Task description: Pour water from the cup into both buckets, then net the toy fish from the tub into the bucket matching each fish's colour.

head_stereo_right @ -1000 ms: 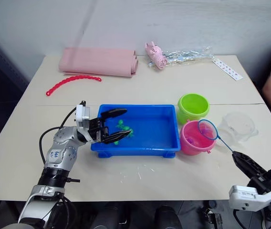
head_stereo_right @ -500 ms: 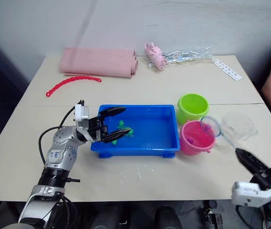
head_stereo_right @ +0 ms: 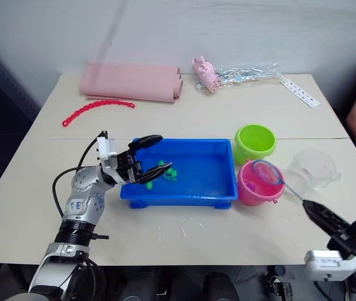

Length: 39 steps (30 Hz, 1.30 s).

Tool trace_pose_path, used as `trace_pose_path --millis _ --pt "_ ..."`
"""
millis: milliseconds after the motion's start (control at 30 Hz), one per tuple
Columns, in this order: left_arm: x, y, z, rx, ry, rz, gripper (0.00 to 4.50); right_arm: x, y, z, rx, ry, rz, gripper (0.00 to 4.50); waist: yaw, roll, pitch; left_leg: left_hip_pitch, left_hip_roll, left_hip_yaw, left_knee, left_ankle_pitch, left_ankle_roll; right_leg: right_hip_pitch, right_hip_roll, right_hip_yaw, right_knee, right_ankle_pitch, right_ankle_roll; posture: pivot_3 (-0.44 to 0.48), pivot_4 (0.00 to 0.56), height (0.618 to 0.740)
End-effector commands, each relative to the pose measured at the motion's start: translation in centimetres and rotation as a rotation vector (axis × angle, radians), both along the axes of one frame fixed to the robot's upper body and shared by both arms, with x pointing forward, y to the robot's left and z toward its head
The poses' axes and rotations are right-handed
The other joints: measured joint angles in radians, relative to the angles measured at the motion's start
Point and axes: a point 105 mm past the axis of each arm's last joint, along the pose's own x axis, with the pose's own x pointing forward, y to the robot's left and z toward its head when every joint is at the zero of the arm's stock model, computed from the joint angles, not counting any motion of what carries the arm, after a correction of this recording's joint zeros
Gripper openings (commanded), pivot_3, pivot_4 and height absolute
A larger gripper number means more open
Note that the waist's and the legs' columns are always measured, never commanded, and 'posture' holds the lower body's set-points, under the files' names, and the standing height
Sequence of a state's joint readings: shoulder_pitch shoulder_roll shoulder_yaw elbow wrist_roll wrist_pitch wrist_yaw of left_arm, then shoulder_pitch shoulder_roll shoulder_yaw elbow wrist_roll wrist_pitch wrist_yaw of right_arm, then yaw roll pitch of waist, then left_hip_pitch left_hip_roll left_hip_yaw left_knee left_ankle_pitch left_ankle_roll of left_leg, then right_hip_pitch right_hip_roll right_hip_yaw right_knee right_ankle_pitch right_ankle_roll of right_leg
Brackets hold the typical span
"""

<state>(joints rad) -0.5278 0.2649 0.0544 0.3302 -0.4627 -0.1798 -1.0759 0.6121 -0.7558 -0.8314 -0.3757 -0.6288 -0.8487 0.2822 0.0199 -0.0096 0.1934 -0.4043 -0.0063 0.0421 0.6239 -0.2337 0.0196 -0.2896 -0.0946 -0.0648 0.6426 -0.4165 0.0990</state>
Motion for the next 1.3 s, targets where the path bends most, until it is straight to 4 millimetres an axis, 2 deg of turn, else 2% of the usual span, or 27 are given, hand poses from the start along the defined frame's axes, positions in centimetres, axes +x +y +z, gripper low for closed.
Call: trace_pose_path --millis 33,100,200,367,467,533,667,767,867,1000,1033,1167,1233,1300 --pt "0.1 0.1 1.3 -0.012 -0.056 0.01 4.47 0.1 -0.6 1.8 -0.014 -0.062 -0.017 0.0 -0.003 0.0 0.0 0.0 0.0 0.0 0.0 0.0 0.0 0.0 0.0 0.0 0.0 0.0 0.0 0.0 0.15 0.74" --pt "-0.1 0.0 1.1 -0.002 -0.054 -0.006 4.47 0.1 0.0 1.1 0.005 -0.043 0.006 0.0 -0.002 -0.002 -0.001 0.001 0.0 0.0 0.0 0.0 0.0 0.001 0.0 0.0 0.0 0.0 0.0 0.0 0.15 0.74" --pt "-0.1 0.3 1.4 -0.013 -0.05 0.004 4.47 0.1 -0.4 1.4 0.006 -0.073 -0.031 0.0 -0.002 -0.001 -0.001 0.001 0.0 -0.001 -0.002 0.0 -0.001 0.0 0.0 0.0 -0.001 0.0 0.0 0.0 0.15 0.74" --pt "-0.5 0.4 1.1 0.002 -0.04 -0.005 4.47 0.2 -0.7 1.5 0.144 -0.072 -0.038 0.0 -0.002 -0.002 -0.001 0.001 0.0 -0.001 -0.002 0.0 0.0 0.0 0.0 0.0 -0.002 0.0 0.0 0.0 0.15 0.74" --pt "-0.6 0.6 1.1 0.005 -0.035 -0.006 4.47 0.6 -0.7 2.3 0.349 -0.075 -0.04 0.0 -0.002 -0.002 -0.001 0.001 0.001 -0.001 -0.002 0.0 0.0 0.001 0.0 0.0 -0.002 0.0 0.0 0.0 0.15 0.74" --pt "-0.9 0.9 1.1 0.011 -0.026 -0.015 4.47 1.1 0.3 2.7 0.535 -0.013 0.014 0.0 -0.006 -0.002 -0.001 0.001 0.001 -0.001 -0.002 0.0 0.0 0.001 0.0 0.0 -0.002 0.0 0.0 0.0 0.15 0.74" --pt "-1.7 2.4 1.8 0.009 0.01 -0.027 4.47 2.6 2.7 3.3 0.96 0.21 0.146 0.0 -0.021 -0.002 -0.001 0.001 0.001 -0.001 -0.002 0.0 0.0 0.001 0.0 -0.001 -0.001 0.0 0.0 0.0 0.15 0.74" --pt "-2.5 4.8 2.2 0.058 0.06 -0.009 4.47 3.7 5.7 3.8 1.146 0.438 0.283 0.0 -0.029 -0.002 -0.001 0.001 0.002 -0.002 -0.002 0.0 0.0 0.001 0.001 -0.001 -0.001 0.0 0.0 0.0 0.15 0.74" --pt "-3.1 6.8 2.3 0.098 0.085 0.038 4.47 4.9 7.5 3.9 1.198 0.553 0.331 0.0 -0.028 -0.002 0.0 0.001 0.002 -0.003 -0.002 -0.001 0.001 0.001 0.001 -0.002 -0.001 0.0 0.0 0.0 0.15 0.74" --pt "-3.9 10.2 2.1 0.138 0.119 0.149 4.47 6.5 10.0 2.5 1.16 0.748 0.328 0.0 -0.019 -0.002 0.0 -0.001 0.002 -0.004 -0.001 -0.001 0.002 0.001 0.0 -0.002 -0.004 0.0 0.0 0.0 0.15 0.74" --pt "-4.0 10.5 2.1 0.141 0.125 0.158 4.47 6.6 10.2 2.3 1.151 0.765 0.326 0.0 -0.016 -0.002 0.0 -0.001 0.002 -0.004 -0.001 -0.002 0.002 0.001 -0.001 -0.002 -0.005 0.0 0.0 0.0 0.15 0.74" --pt "-5.3 13.2 1.0 0.175 0.178 0.256 4.47 9.7 10.9 0.4 1.066 0.854 0.165 0.0 -0.022 -0.002 0.0 -0.002 0.001 -0.004 0.0 -0.003 0.003 0.001 -0.002 -0.003 -0.006 0.0 0.0 0.0 0.15 0.74" --pt "-5.8 13.8 0.5 0.196 0.194 0.28 4.47 11.2 10.5 -0.2 0.994 0.826 0.066 0.0 -0.024 -0.002 0.0 -0.002 0.001 -0.004 -0.001 -0.003 0.003 0.001 -0.002 -0.003 -0.006 0.0 0.0 0.0 0.15 0.74" --pt "-6.1 13.9 0.3 0.207 0.202 0.287 4.47 11.8 10.8 -0.3 0.984 0.833 0.064 0.0 -0.023 -0.002 0.0 -0.002 0.001 -0.004 -0.001 -0.003 0.002 0.0 -0.002 -0.003 -0.006 0.0 0.0 0.0 0.15 0.74"
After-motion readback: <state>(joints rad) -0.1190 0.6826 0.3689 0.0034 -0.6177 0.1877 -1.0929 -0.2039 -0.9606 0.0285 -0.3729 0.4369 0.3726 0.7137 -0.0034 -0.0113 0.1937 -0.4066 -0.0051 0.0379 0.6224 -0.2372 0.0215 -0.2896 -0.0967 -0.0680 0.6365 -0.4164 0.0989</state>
